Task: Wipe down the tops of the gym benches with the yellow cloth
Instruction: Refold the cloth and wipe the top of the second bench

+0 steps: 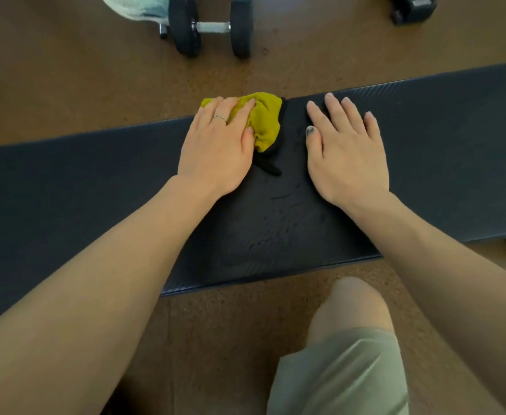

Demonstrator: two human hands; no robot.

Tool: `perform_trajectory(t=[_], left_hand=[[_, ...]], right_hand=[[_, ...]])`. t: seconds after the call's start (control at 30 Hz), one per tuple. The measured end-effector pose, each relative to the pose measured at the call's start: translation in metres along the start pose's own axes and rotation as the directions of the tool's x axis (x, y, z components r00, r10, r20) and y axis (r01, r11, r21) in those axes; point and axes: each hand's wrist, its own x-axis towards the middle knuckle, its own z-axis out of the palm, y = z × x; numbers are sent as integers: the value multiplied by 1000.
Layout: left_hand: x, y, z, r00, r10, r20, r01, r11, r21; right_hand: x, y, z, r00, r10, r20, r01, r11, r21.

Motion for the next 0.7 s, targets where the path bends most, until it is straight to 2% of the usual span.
perform_trajectory(t=[0.13, 0.3, 0.7], left_hand=[[-34, 14, -8, 997, -52, 58, 54, 998, -28], [-116, 30, -11, 995, 46, 83, -44, 999, -20], [-32, 23, -5, 998, 53, 46, -51, 997, -54]], right_hand=[[0, 2, 2, 1000, -17, -15, 17, 1000, 15], [0, 5, 3, 999, -13, -43, 15, 999, 30], [-1, -9, -8, 999, 50, -6, -50, 998, -34]])
